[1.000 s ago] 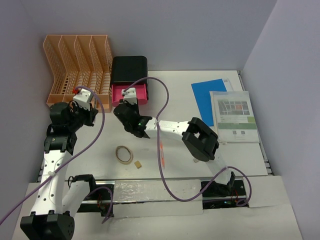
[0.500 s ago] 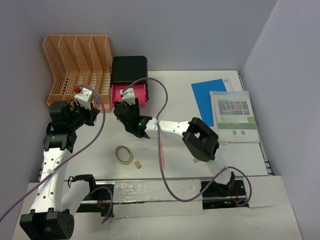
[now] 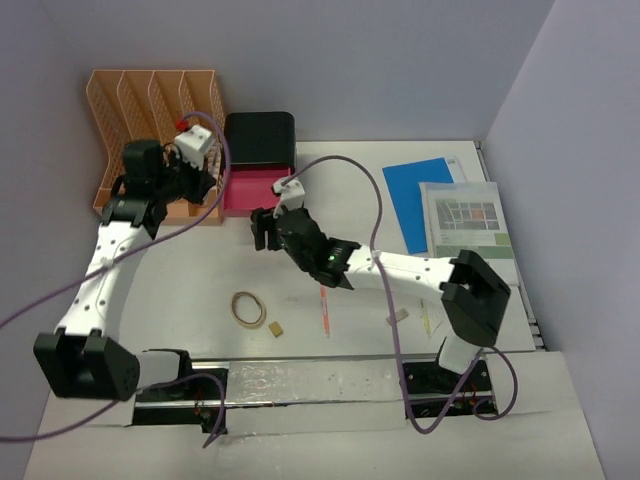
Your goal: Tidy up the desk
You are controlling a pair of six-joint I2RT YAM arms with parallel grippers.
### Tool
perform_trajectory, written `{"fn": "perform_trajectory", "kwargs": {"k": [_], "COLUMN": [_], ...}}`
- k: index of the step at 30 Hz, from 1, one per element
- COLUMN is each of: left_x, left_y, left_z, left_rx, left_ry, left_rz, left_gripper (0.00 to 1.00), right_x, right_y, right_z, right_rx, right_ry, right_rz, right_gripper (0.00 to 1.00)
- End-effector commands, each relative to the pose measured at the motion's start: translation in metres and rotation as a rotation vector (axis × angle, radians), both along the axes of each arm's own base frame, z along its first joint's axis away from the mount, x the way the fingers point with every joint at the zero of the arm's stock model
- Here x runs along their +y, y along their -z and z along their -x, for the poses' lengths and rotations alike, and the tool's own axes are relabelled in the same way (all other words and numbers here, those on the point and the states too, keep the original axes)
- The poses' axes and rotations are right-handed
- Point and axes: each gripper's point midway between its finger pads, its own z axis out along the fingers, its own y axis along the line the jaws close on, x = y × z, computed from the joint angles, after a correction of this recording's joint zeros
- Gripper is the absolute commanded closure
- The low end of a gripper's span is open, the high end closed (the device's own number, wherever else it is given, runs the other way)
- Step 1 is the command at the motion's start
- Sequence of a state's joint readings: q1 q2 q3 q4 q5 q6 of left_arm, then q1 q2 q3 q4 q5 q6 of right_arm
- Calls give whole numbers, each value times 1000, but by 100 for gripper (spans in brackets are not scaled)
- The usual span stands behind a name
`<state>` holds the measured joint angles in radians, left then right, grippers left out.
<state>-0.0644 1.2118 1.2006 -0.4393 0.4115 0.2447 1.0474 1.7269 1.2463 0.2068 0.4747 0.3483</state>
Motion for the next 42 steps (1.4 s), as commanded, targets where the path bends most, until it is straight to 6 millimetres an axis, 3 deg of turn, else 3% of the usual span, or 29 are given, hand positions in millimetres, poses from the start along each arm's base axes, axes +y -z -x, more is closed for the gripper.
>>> {"fn": "perform_trajectory", "kwargs": {"k": [1, 7, 14, 18, 22, 24, 29, 33, 39, 42], "left_x": [-24, -51, -78, -83, -82, -81, -84, -88, -90, -91], "left_y": [-14, 9, 58, 84, 93, 95, 84, 64, 31, 2], "left_z": [-33, -73, -82, -87, -88, -87, -82, -75, -57, -30], "left_rx": [-56, -62, 13, 52, 84, 93, 88, 70, 58, 48], "left_ry": [38, 64, 113, 106, 93, 92, 100, 110, 112, 141], "left_rz": [-104, -189, -241, -279, -303, -307, -278, -240, -172, -116], "left_gripper": [100, 100, 98, 98, 90, 80, 67, 58, 56, 55], "right_x": [-27, -76, -98, -103, -109, -113, -119, -125, -139, -143], "right_y": [-5, 22, 35, 39, 40, 43, 44, 43, 53, 64], "right_z": [12, 17, 19, 19, 18, 17, 15, 20, 28, 39], "right_rx": [29, 71, 107, 116, 113, 116, 127, 132, 183, 228], "right_ry": [-57, 46, 90, 102, 118, 130, 137, 137, 159, 143], "right_rz": [-49, -10, -38, -37, -27, -23, -37, -43, 1, 24], "right_gripper": [29, 29, 29, 29, 29, 28, 28, 28, 28, 29]}}
